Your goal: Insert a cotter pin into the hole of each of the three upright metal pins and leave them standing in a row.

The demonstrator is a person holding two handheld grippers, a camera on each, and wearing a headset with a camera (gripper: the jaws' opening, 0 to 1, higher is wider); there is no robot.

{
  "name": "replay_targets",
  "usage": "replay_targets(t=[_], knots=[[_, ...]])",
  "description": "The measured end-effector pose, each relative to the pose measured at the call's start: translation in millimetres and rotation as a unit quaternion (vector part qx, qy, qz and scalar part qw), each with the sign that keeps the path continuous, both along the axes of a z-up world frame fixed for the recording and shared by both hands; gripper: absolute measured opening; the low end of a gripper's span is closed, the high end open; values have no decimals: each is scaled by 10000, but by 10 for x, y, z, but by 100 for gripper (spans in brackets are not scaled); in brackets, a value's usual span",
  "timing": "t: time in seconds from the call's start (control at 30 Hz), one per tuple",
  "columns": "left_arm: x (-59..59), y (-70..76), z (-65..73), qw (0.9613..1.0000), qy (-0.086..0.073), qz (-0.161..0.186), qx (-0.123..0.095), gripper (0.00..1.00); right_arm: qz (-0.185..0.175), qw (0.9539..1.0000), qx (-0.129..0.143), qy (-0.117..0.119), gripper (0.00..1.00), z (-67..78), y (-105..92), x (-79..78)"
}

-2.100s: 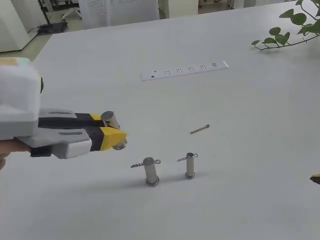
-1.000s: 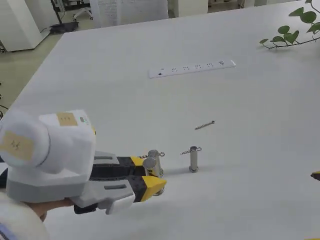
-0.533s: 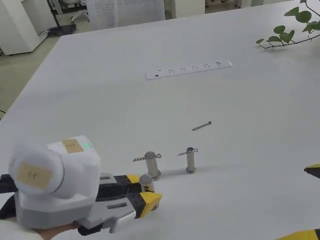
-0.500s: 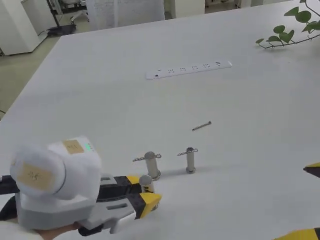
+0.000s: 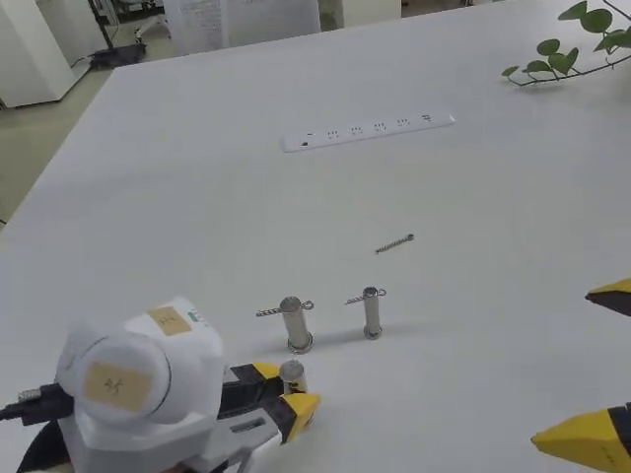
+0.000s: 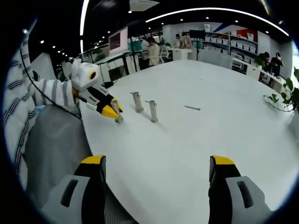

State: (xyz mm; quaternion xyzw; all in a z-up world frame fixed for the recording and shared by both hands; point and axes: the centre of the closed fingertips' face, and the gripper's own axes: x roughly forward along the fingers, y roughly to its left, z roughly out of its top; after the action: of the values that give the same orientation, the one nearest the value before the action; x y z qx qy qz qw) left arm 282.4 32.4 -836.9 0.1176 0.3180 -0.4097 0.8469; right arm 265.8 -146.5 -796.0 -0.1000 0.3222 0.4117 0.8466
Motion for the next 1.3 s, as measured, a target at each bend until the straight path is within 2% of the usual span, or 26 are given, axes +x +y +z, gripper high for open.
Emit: replay_targets(t=[0.17,0.27,0.33,0.7,0.77,1.03,1.17,1.23,1.3], knots=[[25,-7,-21,9996,13,287,-59,11,106,9999,-48,-52,92,13,11,81],[12,-37,-46,9995,-23,319,-43,11,156,9998,-74,-74,92,12,20,125],[16,-51,-39,9991,-6,406,-113,11,192,9998,-74,-86,92,14,35,149],[59,-103,-47,9972,-221,699,-142,11,439,9988,-158,-159,91,-14,82,316],[52,-110,-50,9975,-314,630,-58,11,497,9984,-188,-167,89,-17,92,357],[56,-108,-51,9974,-287,662,-52,12,664,9972,-240,-255,87,2,156,507],[60,-105,-53,9976,-245,648,-85,12,836,9954,-380,-286,87,-10,183,556],[66,-116,-33,9977,-315,590,-104,12,899,9945,-434,-307,87,-10,192,591],[62,-121,-34,9979,-282,561,-136,13,932,9942,-444,-312,87,-3,197,635]])
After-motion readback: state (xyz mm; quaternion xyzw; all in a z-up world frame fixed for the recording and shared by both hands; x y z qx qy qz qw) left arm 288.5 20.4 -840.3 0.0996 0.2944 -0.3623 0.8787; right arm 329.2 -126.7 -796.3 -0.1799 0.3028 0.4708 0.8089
